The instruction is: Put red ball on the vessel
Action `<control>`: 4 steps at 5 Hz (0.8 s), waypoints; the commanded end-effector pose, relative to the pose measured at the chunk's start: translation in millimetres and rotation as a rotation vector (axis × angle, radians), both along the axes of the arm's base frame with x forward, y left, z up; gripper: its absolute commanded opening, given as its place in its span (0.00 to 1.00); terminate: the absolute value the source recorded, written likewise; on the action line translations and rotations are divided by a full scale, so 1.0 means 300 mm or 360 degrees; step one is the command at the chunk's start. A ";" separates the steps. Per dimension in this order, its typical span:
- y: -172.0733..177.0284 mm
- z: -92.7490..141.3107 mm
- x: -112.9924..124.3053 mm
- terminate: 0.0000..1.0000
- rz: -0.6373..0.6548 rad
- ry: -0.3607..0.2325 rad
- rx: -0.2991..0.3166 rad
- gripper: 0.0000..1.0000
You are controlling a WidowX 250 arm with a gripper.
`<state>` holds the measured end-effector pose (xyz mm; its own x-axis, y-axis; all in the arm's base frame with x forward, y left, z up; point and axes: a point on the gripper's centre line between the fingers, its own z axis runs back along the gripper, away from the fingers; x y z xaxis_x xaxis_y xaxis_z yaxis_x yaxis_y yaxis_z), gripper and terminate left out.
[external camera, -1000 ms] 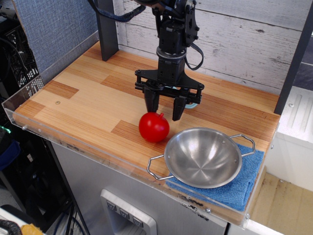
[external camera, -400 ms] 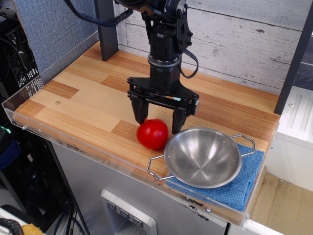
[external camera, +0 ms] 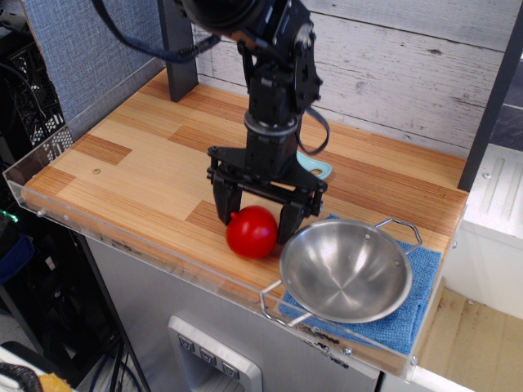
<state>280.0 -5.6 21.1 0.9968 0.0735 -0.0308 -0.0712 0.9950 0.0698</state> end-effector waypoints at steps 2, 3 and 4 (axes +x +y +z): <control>0.012 0.067 0.024 0.00 0.0022 -0.0108 0.0036 0.00; 0.025 0.126 0.033 0.00 0.0068 -0.0147 0.0038 0.00; -0.029 0.243 0.010 0.00 0.0038 -0.0247 0.0010 0.00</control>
<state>276.7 -16.0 79.4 0.9929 0.0962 0.0701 -0.1009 0.9927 0.0660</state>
